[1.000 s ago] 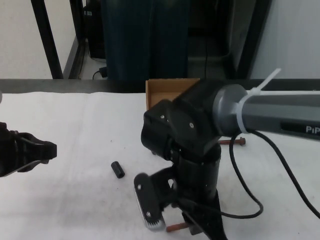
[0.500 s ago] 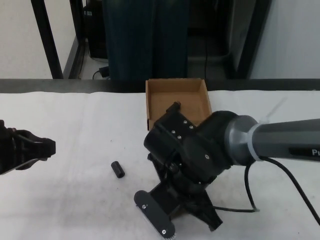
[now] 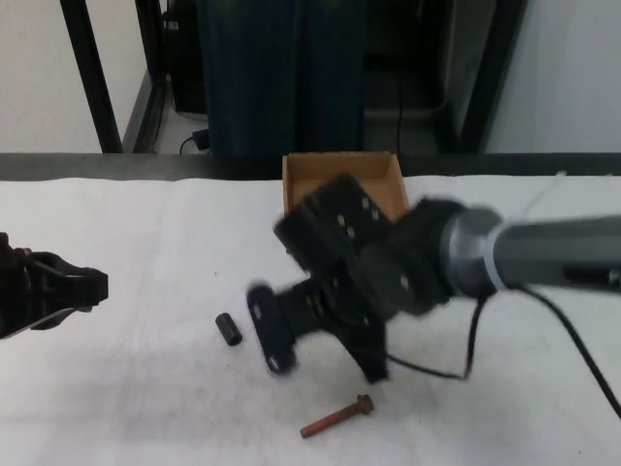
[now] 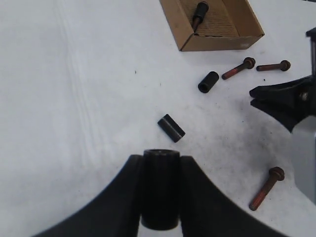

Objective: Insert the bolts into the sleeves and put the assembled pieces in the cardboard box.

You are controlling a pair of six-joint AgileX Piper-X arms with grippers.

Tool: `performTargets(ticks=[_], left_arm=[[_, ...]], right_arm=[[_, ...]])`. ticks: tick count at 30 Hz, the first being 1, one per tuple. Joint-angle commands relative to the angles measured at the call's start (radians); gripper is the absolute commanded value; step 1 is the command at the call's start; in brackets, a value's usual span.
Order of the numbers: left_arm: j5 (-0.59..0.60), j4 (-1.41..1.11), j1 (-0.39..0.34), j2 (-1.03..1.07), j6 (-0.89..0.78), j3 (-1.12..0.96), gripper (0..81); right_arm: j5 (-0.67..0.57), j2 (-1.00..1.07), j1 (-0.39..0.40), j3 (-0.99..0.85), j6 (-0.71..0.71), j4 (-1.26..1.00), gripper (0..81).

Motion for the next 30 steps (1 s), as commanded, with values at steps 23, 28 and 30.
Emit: performTargets(ticks=[23, 28, 30], left_arm=[[0.001, -0.013, 0.002, -0.012, -0.114, -0.002, 0.8], [0.001, -0.016, 0.002, -0.012, -0.114, -0.002, 0.8], [0.001, -0.025, 0.002, -0.012, -0.114, -0.002, 0.8]], right_arm=[[-0.133, -0.064, 0.206, -0.16, 1.827, 0.465, 30.2], [-0.136, -0.064, 0.165, -0.047, 1.946, 0.505, 30.2], [-0.152, -0.064, 0.144, -0.024, 2.013, 0.503, 30.2]])
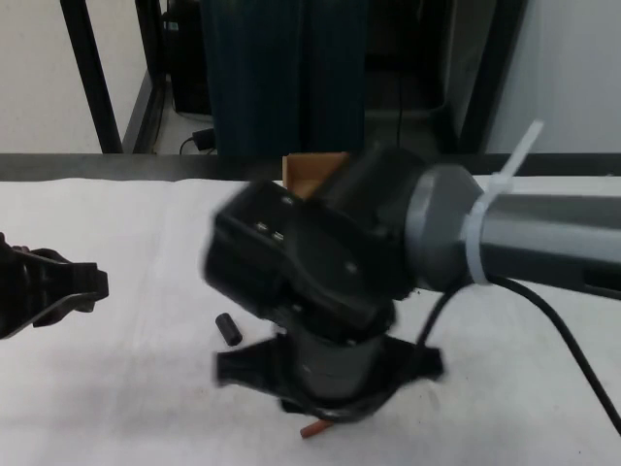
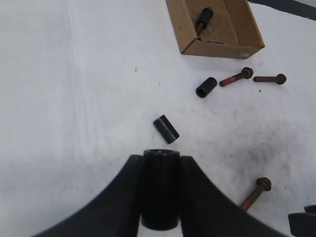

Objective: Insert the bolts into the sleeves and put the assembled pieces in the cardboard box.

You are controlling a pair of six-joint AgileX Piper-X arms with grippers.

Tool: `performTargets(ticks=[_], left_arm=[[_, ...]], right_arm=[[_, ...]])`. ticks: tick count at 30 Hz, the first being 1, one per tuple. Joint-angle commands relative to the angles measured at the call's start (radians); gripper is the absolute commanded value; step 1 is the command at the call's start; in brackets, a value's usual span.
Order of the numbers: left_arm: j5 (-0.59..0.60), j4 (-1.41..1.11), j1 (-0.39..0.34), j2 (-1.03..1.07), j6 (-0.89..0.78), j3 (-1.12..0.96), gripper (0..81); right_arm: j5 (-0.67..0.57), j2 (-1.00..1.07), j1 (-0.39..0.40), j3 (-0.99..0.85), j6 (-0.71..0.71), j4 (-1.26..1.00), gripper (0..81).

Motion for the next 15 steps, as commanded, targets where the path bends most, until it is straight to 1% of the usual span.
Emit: performTargets(ticks=[1, 8, 11, 13, 15], left_arm=[[0.001, -0.032, 0.002, -0.012, -0.006, -0.002, 0.8], [0.001, -0.088, 0.002, -0.012, -0.018, -0.002, 0.8], [0.001, -0.096, 0.002, -0.012, -0.029, -0.002, 0.8], [0.001, -0.096, 0.002, -0.012, -0.029, -0.002, 0.8], [0.001, -0.096, 0.002, -0.012, -0.029, -0.002, 0.8]], right_arm=[[-0.016, -0.009, -0.033, 0.021, 0.08, -0.001, 30.2], [-0.041, -0.009, -0.084, 0.047, 0.081, -0.183, 30.2], [-0.103, 0.001, -0.099, 0.079, 0.183, -0.193, 30.2], [-0.131, 0.003, -0.102, 0.095, 0.215, -0.192, 30.2], [-0.129, 0.003, -0.102, 0.096, 0.227, -0.19, 30.2]])
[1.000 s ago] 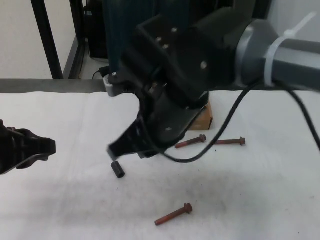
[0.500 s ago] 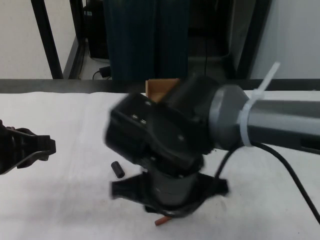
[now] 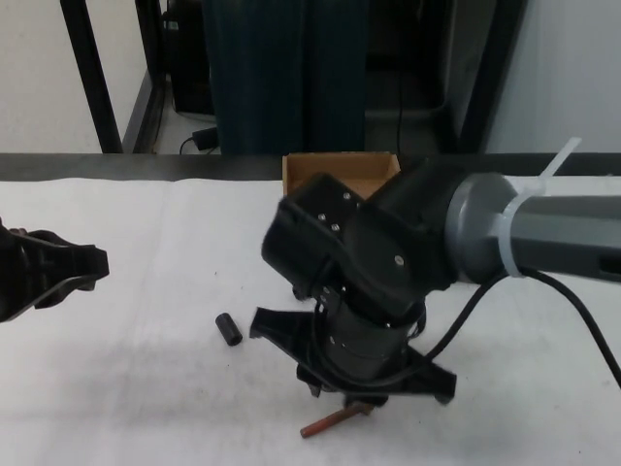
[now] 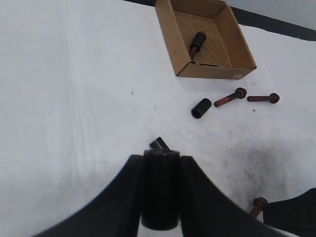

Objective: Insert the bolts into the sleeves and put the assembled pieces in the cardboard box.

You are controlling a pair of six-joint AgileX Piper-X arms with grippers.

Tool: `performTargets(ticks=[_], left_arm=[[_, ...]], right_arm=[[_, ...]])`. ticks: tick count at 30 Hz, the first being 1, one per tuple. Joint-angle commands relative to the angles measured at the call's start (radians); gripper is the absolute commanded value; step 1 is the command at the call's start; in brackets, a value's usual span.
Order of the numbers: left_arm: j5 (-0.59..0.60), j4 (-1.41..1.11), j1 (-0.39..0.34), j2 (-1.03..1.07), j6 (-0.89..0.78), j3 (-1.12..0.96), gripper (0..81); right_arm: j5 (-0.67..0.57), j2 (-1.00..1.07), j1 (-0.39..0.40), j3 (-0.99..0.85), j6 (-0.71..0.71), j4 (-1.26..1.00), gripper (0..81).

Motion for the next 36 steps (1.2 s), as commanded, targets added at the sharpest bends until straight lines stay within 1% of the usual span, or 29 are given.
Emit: performTargets(ticks=[1, 5, 8, 13, 17, 20, 22, 25, 30, 36], left_arm=[[0.001, -0.018, 0.002, -0.012, -0.005, -0.002, 0.8], [0.001, -0.018, 0.002, -0.012, -0.005, -0.002, 0.8], [0.001, -0.018, 0.002, -0.012, -0.005, -0.002, 0.8], [0.001, -0.018, 0.002, -0.012, -0.005, -0.002, 0.8], [0.001, -0.018, 0.002, -0.012, -0.005, -0.002, 0.8], [0.001, -0.018, 0.002, -0.012, -0.005, -0.002, 0.8], [0.001, -0.018, 0.002, -0.012, -0.005, -0.002, 0.8], [0.001, -0.018, 0.002, -0.012, -0.005, -0.002, 0.8], [0.001, -0.018, 0.002, -0.012, -0.005, -0.002, 0.8], [0.001, -0.018, 0.002, -0.012, -0.005, -0.002, 0.8]], right_arm=[[-0.025, -0.003, -0.004, 0.004, 0.043, -0.004, 30.2], [-0.022, -0.004, -0.004, -0.023, 0.04, 0.003, 30.2], [-0.017, -0.004, -0.004, -0.056, 0.04, 0.048, 30.2], [-0.014, -0.004, -0.004, -0.052, 0.044, 0.012, 30.2], [0.004, -0.004, -0.004, -0.049, 0.151, 0.025, 30.2], [0.088, -0.004, -0.002, -0.049, 0.251, 0.051, 30.2], [0.106, -0.004, -0.002, -0.049, 0.31, 0.082, 30.2], [0.092, 0.008, 0.002, -0.044, 0.375, 0.106, 30.2], [0.026, 0.01, 0.019, 0.017, 0.447, 0.069, 30.2], [0.003, 0.01, 0.024, 0.077, 0.461, -0.052, 30.2]])
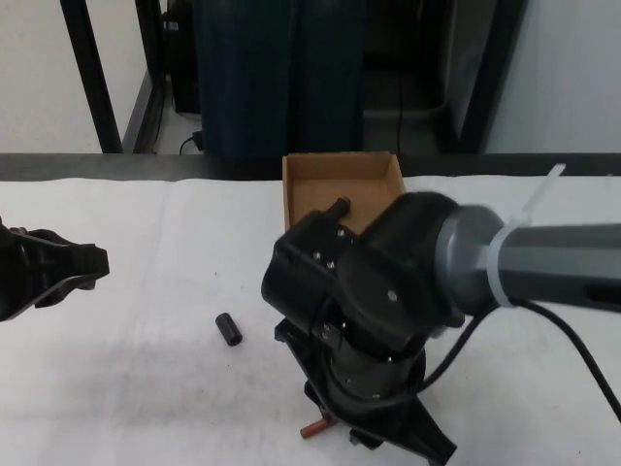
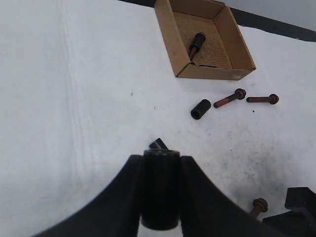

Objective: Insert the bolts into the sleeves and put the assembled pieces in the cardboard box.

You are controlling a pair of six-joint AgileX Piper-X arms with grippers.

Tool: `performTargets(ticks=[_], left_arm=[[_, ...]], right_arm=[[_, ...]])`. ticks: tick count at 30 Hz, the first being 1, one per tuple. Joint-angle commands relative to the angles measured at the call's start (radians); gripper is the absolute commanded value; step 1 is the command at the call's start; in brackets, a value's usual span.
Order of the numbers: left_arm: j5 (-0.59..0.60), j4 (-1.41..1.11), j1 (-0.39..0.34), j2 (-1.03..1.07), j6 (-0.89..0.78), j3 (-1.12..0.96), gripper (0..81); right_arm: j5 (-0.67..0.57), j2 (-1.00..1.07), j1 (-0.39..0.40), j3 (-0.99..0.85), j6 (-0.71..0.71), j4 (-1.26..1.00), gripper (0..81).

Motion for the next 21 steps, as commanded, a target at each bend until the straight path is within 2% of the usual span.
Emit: performTargets(ticks=[1, 6, 21], left_arm=[[0.001, -0.014, 0.002, -0.012, -0.003, -0.002, 0.8], [0.001, -0.014, 0.002, -0.012, -0.003, -0.002, 0.8], [0.001, -0.014, 0.002, -0.012, -0.003, -0.002, 0.8]], right_arm=[[-0.004, 0.002, 0.001, 0.029, 0.009, -0.085, 30.2], [0.053, 0.021, -0.004, 0.034, -0.027, -0.105, 30.2], [0.104, 0.061, -0.004, 0.094, -0.023, -0.044, 30.2]])
